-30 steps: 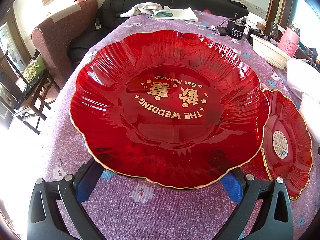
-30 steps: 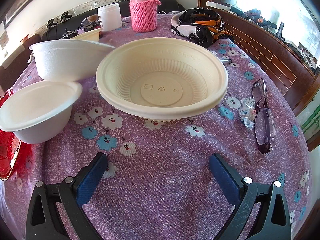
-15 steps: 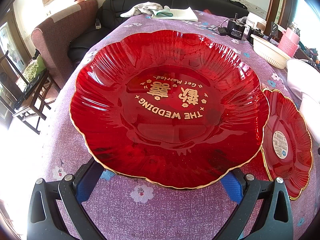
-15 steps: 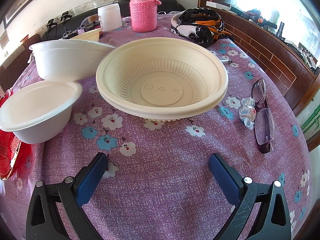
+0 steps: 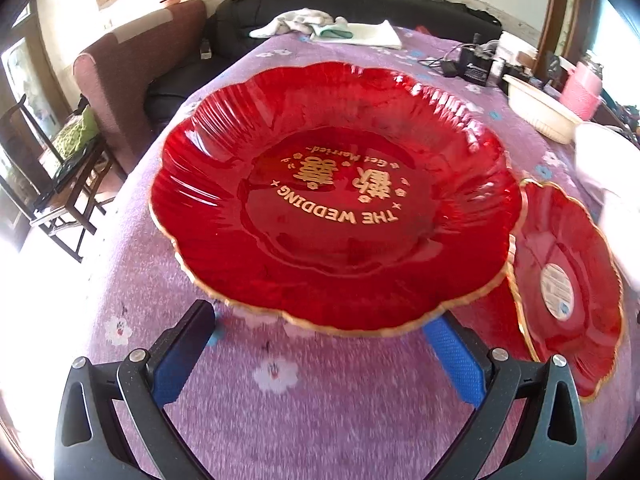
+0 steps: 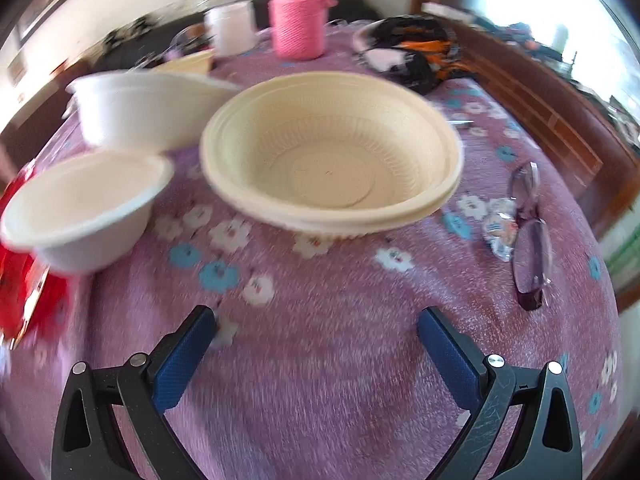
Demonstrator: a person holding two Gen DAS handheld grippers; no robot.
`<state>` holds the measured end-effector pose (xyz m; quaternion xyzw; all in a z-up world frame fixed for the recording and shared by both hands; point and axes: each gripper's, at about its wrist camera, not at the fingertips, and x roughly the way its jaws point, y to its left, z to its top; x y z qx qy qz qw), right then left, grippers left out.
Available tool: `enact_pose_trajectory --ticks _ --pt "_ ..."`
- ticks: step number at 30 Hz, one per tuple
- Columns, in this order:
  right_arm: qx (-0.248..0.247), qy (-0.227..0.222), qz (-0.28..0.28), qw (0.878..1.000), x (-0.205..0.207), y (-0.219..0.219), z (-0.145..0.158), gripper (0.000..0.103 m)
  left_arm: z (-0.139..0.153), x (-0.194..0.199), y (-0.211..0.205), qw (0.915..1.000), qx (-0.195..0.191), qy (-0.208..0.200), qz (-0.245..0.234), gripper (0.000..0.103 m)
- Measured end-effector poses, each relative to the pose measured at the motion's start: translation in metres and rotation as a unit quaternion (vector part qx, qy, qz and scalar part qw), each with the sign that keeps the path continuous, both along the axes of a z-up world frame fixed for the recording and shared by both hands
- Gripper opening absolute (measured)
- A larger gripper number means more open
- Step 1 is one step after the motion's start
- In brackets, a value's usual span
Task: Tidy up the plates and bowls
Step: 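Move the left tool toward the large red 'THE WEDDING' plate, then grasp the rim of the red wedding plate with the left tool and lift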
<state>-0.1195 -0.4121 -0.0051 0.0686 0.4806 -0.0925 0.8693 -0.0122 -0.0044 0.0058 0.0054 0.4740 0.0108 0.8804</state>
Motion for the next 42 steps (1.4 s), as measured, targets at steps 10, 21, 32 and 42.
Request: enact_pose_trajectory --ticks 10,21,32,42 --pt "0.059 -0.069 0.013 0.996 -0.054 -0.006 0.037 0.102 0.037 -0.051 -0.003 0.9959 0.028 -0.085 -0.015 0.103" --pt "0.048 -0.155 0.129 0.978 -0.053 0.065 0.109 0.073 0.056 -0.073 0.007 0.99 0.045 -0.133 -0.009 0.103" --pt "0.085 -0.136 0.244 0.956 -0.011 0.152 0.123 0.071 0.064 -0.08 0.017 0.9852 0.053 -0.162 -0.018 0.091" --pt "0.167 -0.069 0.29 0.94 0.064 0.21 0.115 0.043 0.065 -0.031 0.063 0.995 -0.031 -0.091 -0.028 0.047"
